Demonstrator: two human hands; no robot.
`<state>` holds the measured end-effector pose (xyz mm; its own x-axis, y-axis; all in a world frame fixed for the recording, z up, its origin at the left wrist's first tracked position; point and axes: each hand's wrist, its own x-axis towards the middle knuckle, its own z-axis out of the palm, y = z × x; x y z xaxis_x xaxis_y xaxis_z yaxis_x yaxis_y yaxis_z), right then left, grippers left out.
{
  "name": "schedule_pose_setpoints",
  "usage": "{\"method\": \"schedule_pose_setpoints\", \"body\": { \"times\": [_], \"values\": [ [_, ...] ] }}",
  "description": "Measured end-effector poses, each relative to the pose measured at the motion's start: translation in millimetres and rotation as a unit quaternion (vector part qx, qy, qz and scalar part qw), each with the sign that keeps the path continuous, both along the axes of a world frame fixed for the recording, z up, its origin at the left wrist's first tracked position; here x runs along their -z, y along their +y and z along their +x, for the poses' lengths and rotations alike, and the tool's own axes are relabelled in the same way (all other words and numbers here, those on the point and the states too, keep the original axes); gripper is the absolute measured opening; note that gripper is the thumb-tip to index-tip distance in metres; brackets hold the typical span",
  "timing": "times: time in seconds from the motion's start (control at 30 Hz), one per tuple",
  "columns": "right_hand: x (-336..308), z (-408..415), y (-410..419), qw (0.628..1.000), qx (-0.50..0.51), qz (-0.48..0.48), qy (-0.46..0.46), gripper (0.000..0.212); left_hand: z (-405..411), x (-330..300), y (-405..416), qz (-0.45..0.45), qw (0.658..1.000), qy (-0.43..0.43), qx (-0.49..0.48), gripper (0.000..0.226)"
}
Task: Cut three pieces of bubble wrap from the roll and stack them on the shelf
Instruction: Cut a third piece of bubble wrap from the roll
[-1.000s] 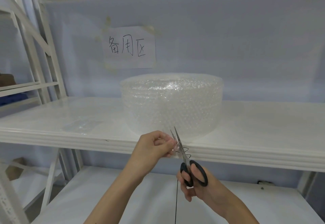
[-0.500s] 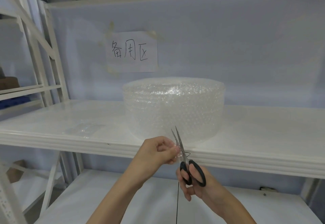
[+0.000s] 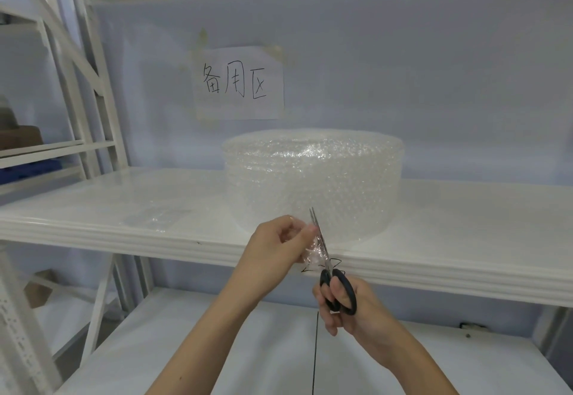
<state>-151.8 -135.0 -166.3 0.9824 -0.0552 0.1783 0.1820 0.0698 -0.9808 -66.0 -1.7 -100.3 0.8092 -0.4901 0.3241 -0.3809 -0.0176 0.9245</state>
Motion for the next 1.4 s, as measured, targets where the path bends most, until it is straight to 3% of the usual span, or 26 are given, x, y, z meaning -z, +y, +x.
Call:
{"method": "schedule_pose_setpoints", "body": {
  "times": [0.13,0.6,0.87,1.4],
  "values": [
    [-3.2,-2.4,-0.6,1.000,0.005,0.009,0.006,0.036,-0.1,2.0,0.5,-0.024,1.000,0.006,0.014,0.013],
    [-14.5,4.2,-4.4,1.000,-0.004,-0.010,-0.007,0.032,0.7,1.4,1.2,-0.032,0.999,-0.001,0.035,0.011],
    [-13.3,-0.9,-11.2,0.995,-0.096,0.010,0.030,0.057,-2.4,0.1,4.7,-0.057,0.998,-0.010,0.020,0.013],
    [-24.9,2.9,-8.9,0.997,-0.078,0.009,0.018,0.056,-4.6,6.2,4.8,-0.037,0.998,-0.001,0.049,0.013]
  ]
}}
